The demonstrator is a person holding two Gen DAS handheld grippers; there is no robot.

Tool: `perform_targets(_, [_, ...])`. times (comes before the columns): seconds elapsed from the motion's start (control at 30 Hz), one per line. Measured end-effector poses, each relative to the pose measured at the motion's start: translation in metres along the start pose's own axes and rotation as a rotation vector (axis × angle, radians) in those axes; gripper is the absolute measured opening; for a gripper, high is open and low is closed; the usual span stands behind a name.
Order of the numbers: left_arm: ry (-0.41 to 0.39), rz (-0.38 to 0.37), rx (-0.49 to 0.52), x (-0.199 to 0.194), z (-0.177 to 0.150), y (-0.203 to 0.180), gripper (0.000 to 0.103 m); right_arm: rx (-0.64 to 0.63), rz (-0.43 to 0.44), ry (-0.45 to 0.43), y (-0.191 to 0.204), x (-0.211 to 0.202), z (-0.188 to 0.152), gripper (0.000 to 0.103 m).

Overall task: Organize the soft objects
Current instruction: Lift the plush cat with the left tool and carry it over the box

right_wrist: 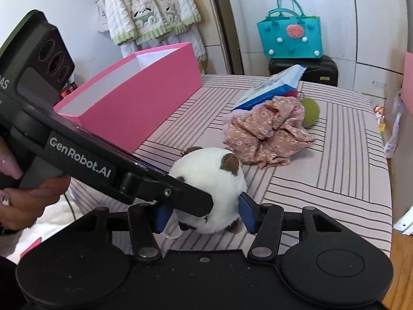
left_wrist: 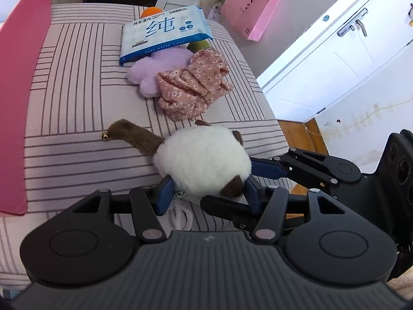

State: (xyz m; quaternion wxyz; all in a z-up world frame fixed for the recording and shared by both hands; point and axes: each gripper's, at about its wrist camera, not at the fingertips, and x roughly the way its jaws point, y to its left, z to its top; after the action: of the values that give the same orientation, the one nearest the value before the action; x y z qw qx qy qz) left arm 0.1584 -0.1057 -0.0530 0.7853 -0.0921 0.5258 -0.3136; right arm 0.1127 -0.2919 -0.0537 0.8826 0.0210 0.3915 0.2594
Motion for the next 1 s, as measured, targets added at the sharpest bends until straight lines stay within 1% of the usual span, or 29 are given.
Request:
perform_targets(0.07, [0.034,-0.022,-0.017,-0.005,0.000,0.003,0.056,0.009,0.020,0.037,0.003,-0.003,0.004,0.061])
perform_targets(0.13, [0.044,-0.041,-0.036,-0.011,-0.001,0.007,0.056,0.020,0.039,0.047,0.006,-0.008,0.008,0.061])
perform_targets(0.23, [0.044,-0.048,-0.041,-0.021,-0.005,0.009,0.056,0.024,0.068,0.056,0.012,-0.012,0.010,0.061])
perform_targets(0.4, [0.025,-0.055,-0.026,-0.041,-0.016,0.009,0.056,0.006,0.102,0.065,0.027,-0.022,0.011,0.061])
perform_targets(0.6, [-0.012,-0.065,-0.008,-0.066,-0.027,0.011,0.056,-0.070,0.099,0.052,0.051,-0.034,0.015,0.060])
perform_targets(0.7, [-0.025,-0.070,-0.028,-0.080,-0.033,0.015,0.057,-0.087,0.110,0.051,0.062,-0.039,0.018,0.060])
perform_targets(0.9, [-0.049,-0.044,-0.018,-0.106,-0.048,0.019,0.057,-0.140,0.147,0.066,0.088,-0.041,0.023,0.060])
perform_targets(1.0, [-0.090,-0.020,-0.003,-0.124,-0.054,0.021,0.057,-0.187,0.173,0.051,0.101,-0.043,0.028,0.060])
